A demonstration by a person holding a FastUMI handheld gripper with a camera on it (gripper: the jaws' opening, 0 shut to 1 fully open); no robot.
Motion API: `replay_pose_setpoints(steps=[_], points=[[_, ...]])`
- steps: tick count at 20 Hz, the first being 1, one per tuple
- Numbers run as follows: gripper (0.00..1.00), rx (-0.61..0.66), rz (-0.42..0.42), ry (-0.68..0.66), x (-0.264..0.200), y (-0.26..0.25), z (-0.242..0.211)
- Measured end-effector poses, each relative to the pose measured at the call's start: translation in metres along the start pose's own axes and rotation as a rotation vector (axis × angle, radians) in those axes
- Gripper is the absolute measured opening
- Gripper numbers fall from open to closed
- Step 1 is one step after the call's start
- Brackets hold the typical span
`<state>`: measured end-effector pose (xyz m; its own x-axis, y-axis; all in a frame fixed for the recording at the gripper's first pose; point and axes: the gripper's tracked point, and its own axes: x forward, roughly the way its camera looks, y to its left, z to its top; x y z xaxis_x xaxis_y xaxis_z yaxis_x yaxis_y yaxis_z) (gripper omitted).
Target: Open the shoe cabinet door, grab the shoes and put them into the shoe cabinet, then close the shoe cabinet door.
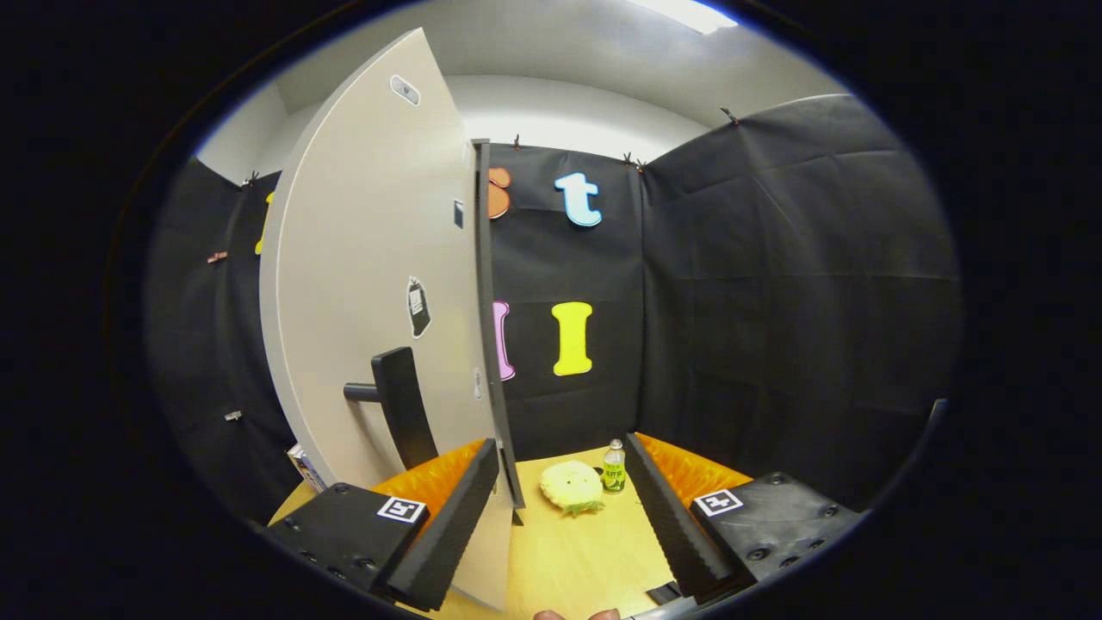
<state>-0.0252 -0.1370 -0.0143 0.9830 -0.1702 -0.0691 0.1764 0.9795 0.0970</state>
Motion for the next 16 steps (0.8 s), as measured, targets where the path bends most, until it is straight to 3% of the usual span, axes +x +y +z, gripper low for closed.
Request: replay_pose_setpoints(steps=[12,16], points=[[0.98,0.102,0.213,0.026,0.007,0.159,-0.013],[0.98,0.078,0.264,0.008,0.007,0.188,-0.006]])
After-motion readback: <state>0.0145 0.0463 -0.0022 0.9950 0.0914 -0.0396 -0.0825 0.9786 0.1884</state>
